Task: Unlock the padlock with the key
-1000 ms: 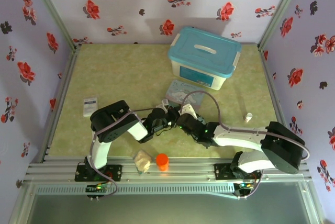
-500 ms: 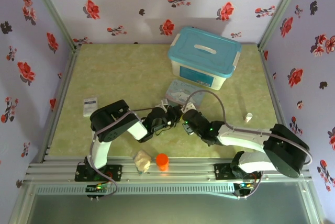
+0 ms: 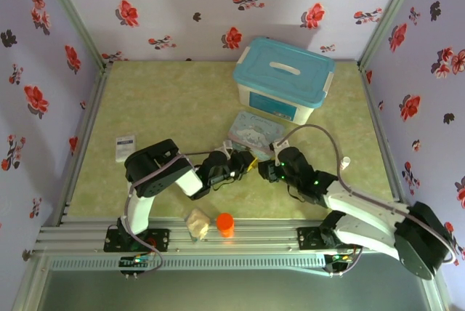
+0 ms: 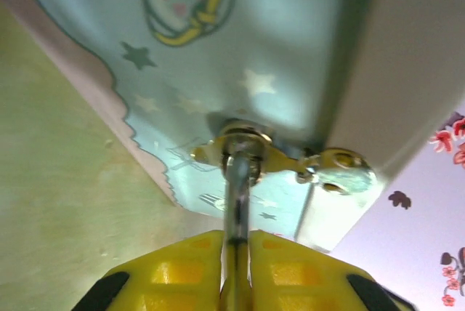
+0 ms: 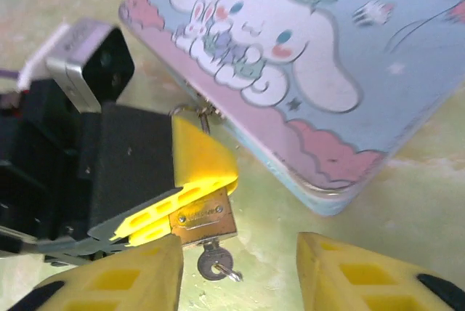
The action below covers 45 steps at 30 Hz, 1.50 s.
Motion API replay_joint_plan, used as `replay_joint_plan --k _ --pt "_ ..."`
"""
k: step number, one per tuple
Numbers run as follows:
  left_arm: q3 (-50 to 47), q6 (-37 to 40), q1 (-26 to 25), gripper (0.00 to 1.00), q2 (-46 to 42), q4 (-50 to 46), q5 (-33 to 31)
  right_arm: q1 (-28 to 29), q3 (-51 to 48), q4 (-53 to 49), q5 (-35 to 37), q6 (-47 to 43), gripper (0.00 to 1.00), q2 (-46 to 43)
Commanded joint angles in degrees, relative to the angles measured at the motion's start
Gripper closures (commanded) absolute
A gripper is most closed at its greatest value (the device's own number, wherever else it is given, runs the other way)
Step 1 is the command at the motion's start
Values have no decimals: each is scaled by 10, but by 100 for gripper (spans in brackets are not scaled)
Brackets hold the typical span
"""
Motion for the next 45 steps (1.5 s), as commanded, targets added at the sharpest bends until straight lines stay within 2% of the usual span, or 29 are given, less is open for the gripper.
replay_joint_plan --k 1,3,6,12,21,29,32,37,41,45 --pt "-11 33 9 100 -16 -14 12 -3 -6 -49 68 63 53 -18" --pt "-11 43 13 99 -17 -34 17 -5 -1 -57 90 91 53 -3" --pt "2 80 17 97 -33 -116 31 -4 17 -60 106 120 53 48" --pt "42 198 23 89 -90 -351 34 -4 48 -40 97 139 54 128" --pt "44 245 39 79 -77 -417 47 -5 41 -15 119 149 54 145" --pt "110 338 18 70 -125 -628 -56 -4 20 10 117 161 54 141" --pt "140 365 6 70 -125 -694 -92 -4 20 24 119 163 54 148" --pt "141 356 -9 70 -112 -670 -102 -4 24 29 119 162 54 164" --pt "178 375 -33 71 -99 -727 -134 -4 20 34 116 167 54 171" --pt "217 393 -60 72 -101 -819 -198 -4 16 37 114 173 54 165"
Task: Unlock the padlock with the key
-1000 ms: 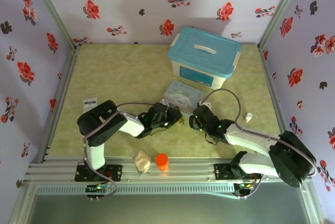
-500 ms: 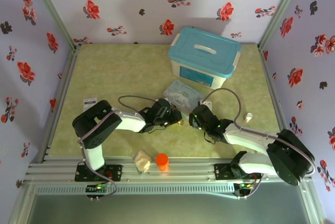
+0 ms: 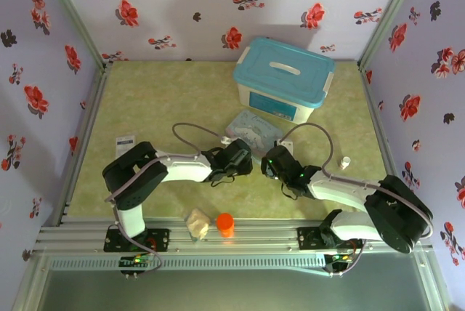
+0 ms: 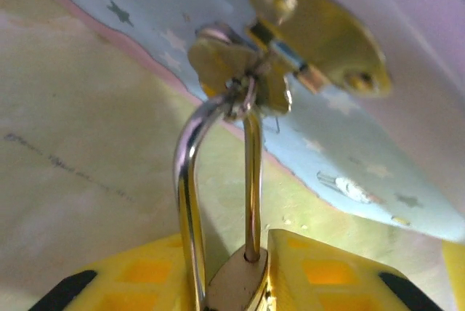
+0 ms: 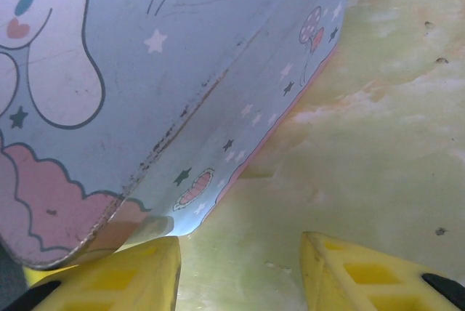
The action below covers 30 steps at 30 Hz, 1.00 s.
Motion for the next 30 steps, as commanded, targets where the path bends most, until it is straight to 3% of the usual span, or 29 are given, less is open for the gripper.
replay_joint_plan --k 1,14,23,30 --pt "18 30 -20 73 10 -132 -73 -3 -9 19 14 17 54 -3" --pt "73 80 -36 78 9 -246 -186 -4 -11 24 15 22 54 1" --pt "155 103 -75 80 78 -352 -292 -3 -19 18 18 25 54 -6" --pt "156 106 -88 75 76 -343 -298 -3 -25 6 25 26 54 -24"
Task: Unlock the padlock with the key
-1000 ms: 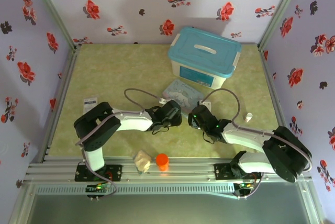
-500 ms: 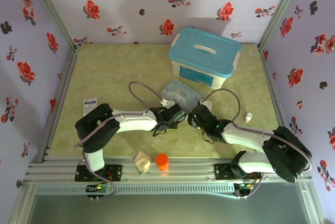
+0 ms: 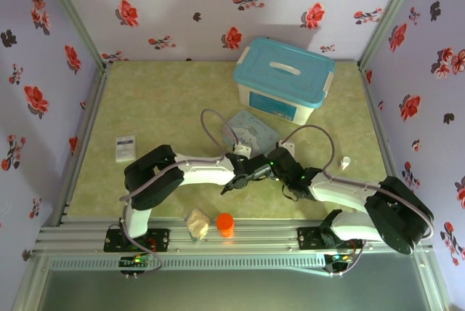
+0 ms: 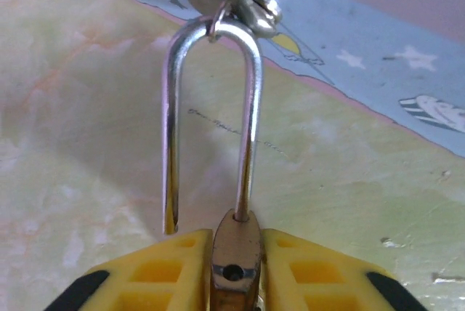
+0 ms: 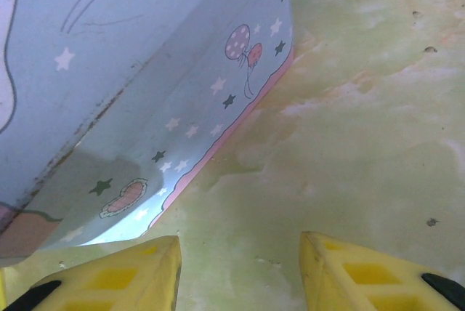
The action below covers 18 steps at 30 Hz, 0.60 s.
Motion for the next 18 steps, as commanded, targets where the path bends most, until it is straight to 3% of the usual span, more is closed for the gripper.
replay_joint_plan --k 1,14,18 --pt "10 12 -10 73 -7 -22 -37 -3 -9 -10 20 17 54 -19" --pt "34 9 -46 72 -14 -30 -40 -3 -19 -17 37 25 54 -33" --pt "9 1 -42 62 -56 -14 -34 -4 -45 25 -12 23 54 -67"
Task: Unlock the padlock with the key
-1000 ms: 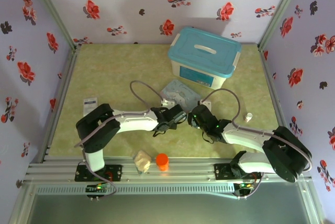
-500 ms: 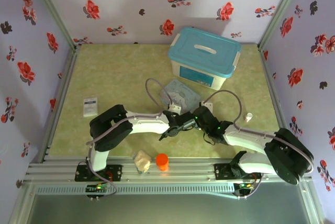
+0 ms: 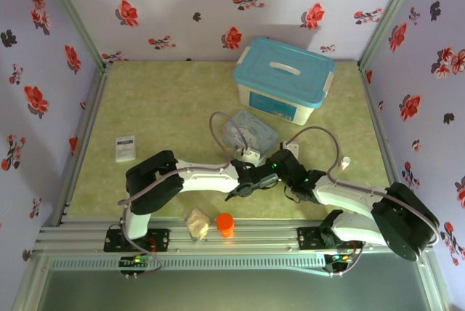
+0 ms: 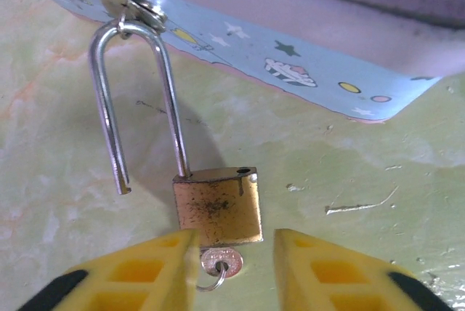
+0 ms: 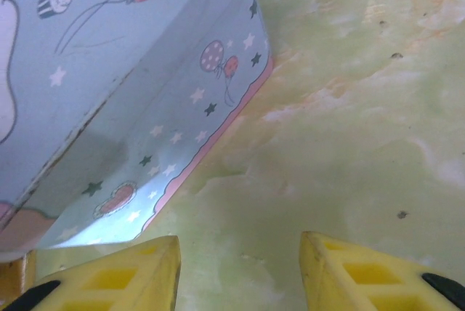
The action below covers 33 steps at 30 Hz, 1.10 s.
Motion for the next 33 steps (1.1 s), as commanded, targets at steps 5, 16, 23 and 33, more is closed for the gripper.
replay_joint_plan --k 5,16,23,33 --pt "-115 -8 41 41 -194 112 61 -2 -79 90 -109 28 44 -109" --pt "-277 -41 176 28 -329 292 244 104 7 138 -93 31 41 19" --pt "-293 -45 177 28 -342 296 245 109 63 126 -8 60 44 146" --pt "-310 -47 188 28 -347 305 245 108 102 167 -23 52 45 236"
